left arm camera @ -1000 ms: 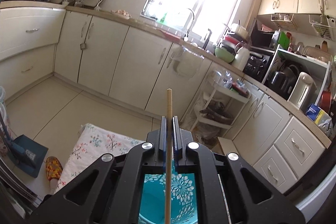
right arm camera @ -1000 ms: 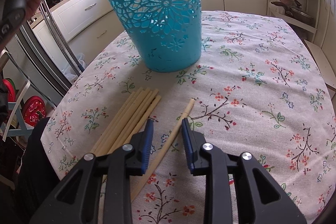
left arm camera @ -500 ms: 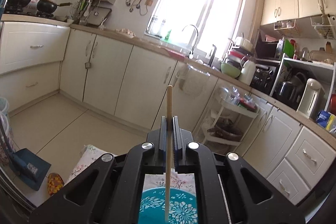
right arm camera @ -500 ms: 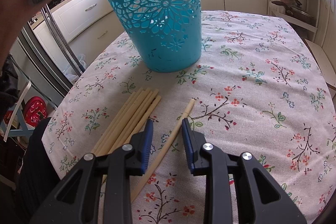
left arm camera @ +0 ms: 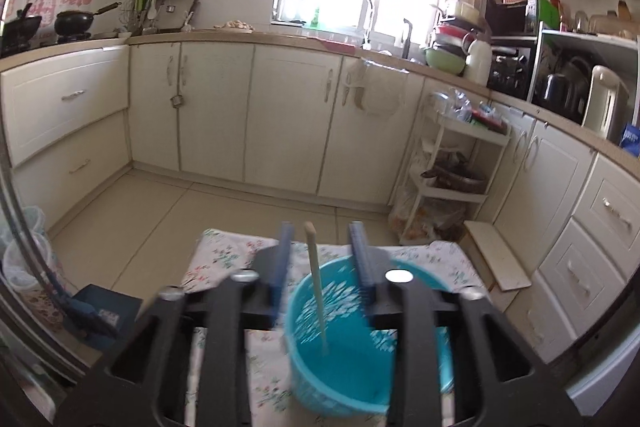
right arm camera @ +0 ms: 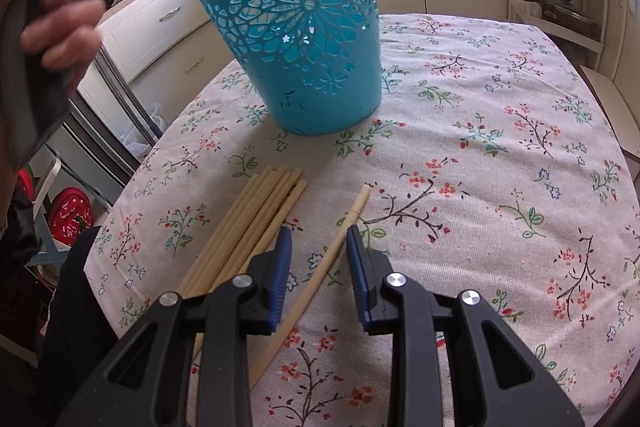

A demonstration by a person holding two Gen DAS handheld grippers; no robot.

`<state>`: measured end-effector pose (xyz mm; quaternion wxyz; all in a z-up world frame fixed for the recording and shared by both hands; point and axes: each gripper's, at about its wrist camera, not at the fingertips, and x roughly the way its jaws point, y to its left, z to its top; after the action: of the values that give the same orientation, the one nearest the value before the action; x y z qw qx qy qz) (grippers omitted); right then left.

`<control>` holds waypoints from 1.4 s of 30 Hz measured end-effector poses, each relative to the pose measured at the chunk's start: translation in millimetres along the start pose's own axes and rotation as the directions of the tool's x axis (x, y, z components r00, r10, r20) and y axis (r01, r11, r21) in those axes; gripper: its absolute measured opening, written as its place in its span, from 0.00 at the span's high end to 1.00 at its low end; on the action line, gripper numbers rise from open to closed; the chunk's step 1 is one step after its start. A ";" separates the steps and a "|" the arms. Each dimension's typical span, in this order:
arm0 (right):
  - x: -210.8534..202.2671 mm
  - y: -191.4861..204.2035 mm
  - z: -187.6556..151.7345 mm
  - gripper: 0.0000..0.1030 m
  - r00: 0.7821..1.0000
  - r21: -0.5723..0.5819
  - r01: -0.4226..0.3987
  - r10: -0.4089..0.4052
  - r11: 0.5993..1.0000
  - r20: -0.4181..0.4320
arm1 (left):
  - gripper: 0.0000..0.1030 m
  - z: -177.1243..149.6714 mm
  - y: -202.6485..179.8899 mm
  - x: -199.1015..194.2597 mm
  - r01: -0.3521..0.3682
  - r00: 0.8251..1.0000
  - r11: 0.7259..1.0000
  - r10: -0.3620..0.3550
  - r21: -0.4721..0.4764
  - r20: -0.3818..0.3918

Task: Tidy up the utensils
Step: 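Open the left tool to drop the stick into the basket, then grasp one wooden stick from the bundle with the right tool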

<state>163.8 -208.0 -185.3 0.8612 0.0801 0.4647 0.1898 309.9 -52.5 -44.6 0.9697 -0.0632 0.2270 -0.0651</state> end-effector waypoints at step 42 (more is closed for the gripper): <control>-135.8 -9.9 107.1 0.94 0.891 0.057 -0.338 0.300 0.939 0.341 | 0.12 -138.4 69.9 -68.1 -0.096 0.943 0.993 0.070 -0.064 -0.326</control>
<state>187.9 -267.4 -24.4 0.8772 0.2352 0.3060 0.2857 194.2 14.0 -148.9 0.9180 -0.0805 0.3876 -0.0245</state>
